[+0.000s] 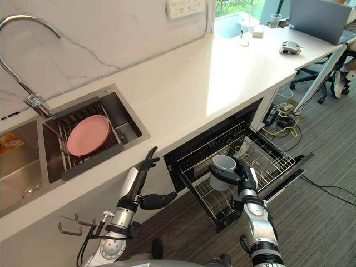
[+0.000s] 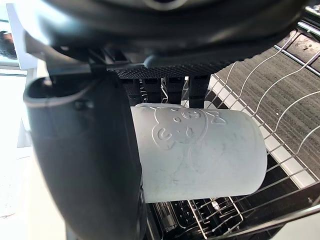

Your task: Walk over to the sink, pick up the cup, carry it to the dishwasher, place the cup inside the dishwasher, then close the dishwasher door

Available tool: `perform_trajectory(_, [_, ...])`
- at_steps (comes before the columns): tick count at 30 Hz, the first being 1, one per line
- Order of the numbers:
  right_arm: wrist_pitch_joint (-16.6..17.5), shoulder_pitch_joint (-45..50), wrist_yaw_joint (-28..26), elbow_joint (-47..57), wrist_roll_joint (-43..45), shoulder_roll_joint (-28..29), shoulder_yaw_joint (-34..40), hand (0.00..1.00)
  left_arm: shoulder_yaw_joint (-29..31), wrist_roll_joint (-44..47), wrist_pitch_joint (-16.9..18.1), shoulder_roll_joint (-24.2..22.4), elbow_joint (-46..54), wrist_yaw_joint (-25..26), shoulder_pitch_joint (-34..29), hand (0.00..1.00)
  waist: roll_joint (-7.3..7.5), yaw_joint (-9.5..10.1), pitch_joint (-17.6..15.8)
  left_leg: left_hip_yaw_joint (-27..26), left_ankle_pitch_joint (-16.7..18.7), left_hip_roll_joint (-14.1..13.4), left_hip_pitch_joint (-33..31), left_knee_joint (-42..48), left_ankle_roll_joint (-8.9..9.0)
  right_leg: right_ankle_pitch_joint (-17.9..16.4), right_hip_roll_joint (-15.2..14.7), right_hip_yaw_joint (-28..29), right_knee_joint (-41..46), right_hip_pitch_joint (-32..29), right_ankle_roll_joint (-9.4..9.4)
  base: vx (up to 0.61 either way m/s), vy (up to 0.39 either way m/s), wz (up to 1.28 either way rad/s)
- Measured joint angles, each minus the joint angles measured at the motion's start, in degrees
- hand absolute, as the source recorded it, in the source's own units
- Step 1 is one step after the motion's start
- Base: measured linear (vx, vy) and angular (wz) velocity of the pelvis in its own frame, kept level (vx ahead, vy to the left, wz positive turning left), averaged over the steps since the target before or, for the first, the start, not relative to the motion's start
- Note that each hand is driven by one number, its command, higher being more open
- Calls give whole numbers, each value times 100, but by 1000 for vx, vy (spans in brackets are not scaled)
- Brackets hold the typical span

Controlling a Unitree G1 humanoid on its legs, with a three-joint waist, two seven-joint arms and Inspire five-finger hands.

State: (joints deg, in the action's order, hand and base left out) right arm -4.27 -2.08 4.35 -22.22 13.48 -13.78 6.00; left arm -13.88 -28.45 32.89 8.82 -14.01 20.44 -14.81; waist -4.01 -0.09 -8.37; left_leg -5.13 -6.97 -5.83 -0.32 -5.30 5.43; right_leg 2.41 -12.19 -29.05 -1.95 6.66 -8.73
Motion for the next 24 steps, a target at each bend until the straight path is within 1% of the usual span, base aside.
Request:
perform_trajectory(1, [1,-5,23,21,5,1,3,0,34,29,77,-3,18,120,-6,100,11,-9,-55,14,-10,7,-2,1,-5,-5,-3,-15,0,4,-6,23,-24,7])
perform_trajectory(4, [2,18,47,126,17,30,24,0,282,126,362,-168,157,142,-131,100,38,-98,-140,72,-27,21,-72,2,-6,-6,-8,-80,0,-23,-9,9,-18,10])
perform_trajectory(6, [6,123,84,279,42,106,68,0,300,499,383,-289,500,53,-301,100,106,-102,-201,115,-33,19,-107,7,-2,-6,0,-128,1,-30,-9,11,-21,12])
perform_trajectory(9, [30,258,167,489,40,304,90,0,254,967,376,-326,924,-100,-482,100,122,-101,-210,135,-47,18,-109,31,10,-6,2,-159,12,-26,-9,8,-12,4])
perform_trajectory(11, [62,338,195,511,40,411,82,0,148,1303,372,-347,1461,-98,-543,100,121,-80,-210,138,-57,13,-92,31,15,-17,0,-162,61,-22,-3,-19,-7,2])
perform_trajectory(12, [65,397,217,511,40,430,46,0,149,1568,410,-395,2029,-43,-477,100,120,-58,-208,147,-60,13,-68,31,11,-39,-11,-170,113,-2,4,-42,-9,4])
perform_trajectory(13, [65,426,233,511,41,435,26,0,128,1712,473,-431,2328,-35,-414,100,121,-50,-207,152,-61,14,-51,30,9,-44,-17,-181,116,25,3,-55,-1,5])
perform_trajectory(14, [66,466,256,511,41,438,5,0,107,1995,686,-449,2861,-63,-252,100,113,-16,-197,146,-58,27,-38,22,7,-53,-37,-190,120,49,6,-72,8,5])
perform_trajectory(15, [66,483,284,511,41,443,-7,0,45,2242,933,-473,3274,-186,-76,100,95,0,-186,107,-30,28,-47,4,8,-55,-46,-199,122,51,7,-77,11,7])
perform_trajectory(16, [65,487,299,511,41,453,-9,0,-11,2308,1028,-465,3425,-246,7,100,88,0,-181,59,-30,19,-53,4,2,-55,-49,-216,129,53,7,-81,15,10])
perform_trajectory(17, [64,489,325,512,41,477,-17,0,-161,2449,1195,-453,3636,-480,92,100,84,-1,-162,-75,-38,-10,-58,4,-34,-55,-52,-235,138,55,7,-58,8,7])
perform_trajectory(18, [64,489,331,514,41,480,-31,0,-268,2535,1264,-443,3681,-627,97,100,86,3,-145,-102,-53,-14,-58,4,-36,-55,-53,-233,142,51,7,-59,10,1])
perform_trajectory(19, [63,488,332,523,41,480,-55,0,-468,2655,1327,-418,3662,-906,71,100,89,15,-91,-146,-68,-18,-60,4,-45,-54,-56,-216,145,33,8,-30,5,-8])
perform_trajectory(20, [63,488,331,555,41,481,-87,0,-656,2801,1304,-373,3574,-1205,-27,100,89,23,-35,-187,-76,-21,-61,4,-54,-51,-57,-184,145,10,9,-18,3,-10])
perform_trajectory(21, [64,487,328,582,41,483,-104,0,-725,2863,1261,-341,3520,-1349,-69,100,91,20,-18,-200,-78,-21,-57,5,-55,-50,-56,-169,145,4,9,-4,-3,-12])
perform_trajectory(23, [64,479,302,630,41,482,-170,0,-907,3135,1097,-220,3210,-1858,-122,100,102,21,42,-275,-89,-27,-63,6,-50,-43,-38,-93,145,-54,19,-4,-6,-15])
perform_trajectory(24, [65,478,292,632,41,482,-179,0,-920,3200,1044,-207,3137,-1982,-122,100,106,16,48,-287,-93,-30,-64,6,-47,-41,-35,-81,145,-62,20,0,-10,-13])
